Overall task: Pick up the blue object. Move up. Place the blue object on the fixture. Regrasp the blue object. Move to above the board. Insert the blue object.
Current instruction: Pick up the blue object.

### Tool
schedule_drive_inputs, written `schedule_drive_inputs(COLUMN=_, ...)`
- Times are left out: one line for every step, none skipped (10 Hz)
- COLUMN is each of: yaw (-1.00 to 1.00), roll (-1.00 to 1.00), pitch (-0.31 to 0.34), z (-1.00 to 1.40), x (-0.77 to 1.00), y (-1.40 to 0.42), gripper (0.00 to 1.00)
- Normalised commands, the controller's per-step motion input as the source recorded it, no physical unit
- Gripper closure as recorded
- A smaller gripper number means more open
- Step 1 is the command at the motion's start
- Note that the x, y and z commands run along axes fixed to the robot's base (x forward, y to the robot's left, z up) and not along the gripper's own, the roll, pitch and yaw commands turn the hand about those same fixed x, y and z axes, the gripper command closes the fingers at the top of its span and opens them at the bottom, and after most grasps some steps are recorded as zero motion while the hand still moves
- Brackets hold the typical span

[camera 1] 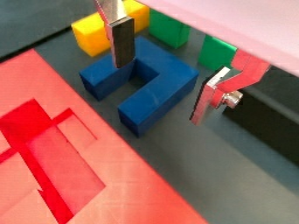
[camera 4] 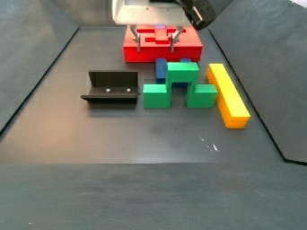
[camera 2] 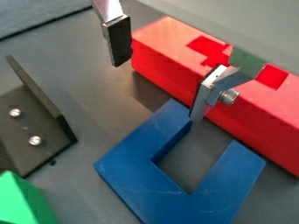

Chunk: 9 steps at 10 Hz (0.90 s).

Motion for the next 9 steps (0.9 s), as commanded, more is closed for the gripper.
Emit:
schedule_drive_inputs(yaw=0.03, roll=0.24, pitch=0.000, z=-0.35, x=0.00, y=-0.23, gripper=0.00)
schedule_drive_inputs(yaw=0.00, roll=0.33, pitch=0.014, z=-0.21, x=0.00, y=-0.21, gripper=0.00)
schedule_drive_inputs(yaw=0.00, roll=0.24, pitch=0.027, z=-0.27, x=0.01, y=-0.11, gripper=0.00)
schedule_drive_inputs(yaw=0.00, roll=0.19, pitch=0.011, z=-0.30, x=0.00, y=-0.01, gripper=0.00)
schedule_drive_inputs(yaw=0.10, roll=0.18, pitch=0.006, z=-0.29, x=0.00, y=0.00, gripper=0.00)
schedule_drive_inputs(yaw=0.13, roll=0.15, pitch=0.000, z=-0.25, x=0.00, y=0.03, gripper=0.00)
schedule_drive_inputs(yaw=0.09, roll=0.11, pitch=0.000, z=-0.25, x=0.00, y=0.00, gripper=0.00)
schedule_drive_inputs(yaw=0.05, roll=0.06, pitch=0.000, z=-0.26, x=0.00, y=0.00, gripper=0.00)
schedule_drive_inputs(yaw=0.05, roll=0.04, pitch=0.000, z=-0.29, x=0.00, y=0.00, gripper=0.00)
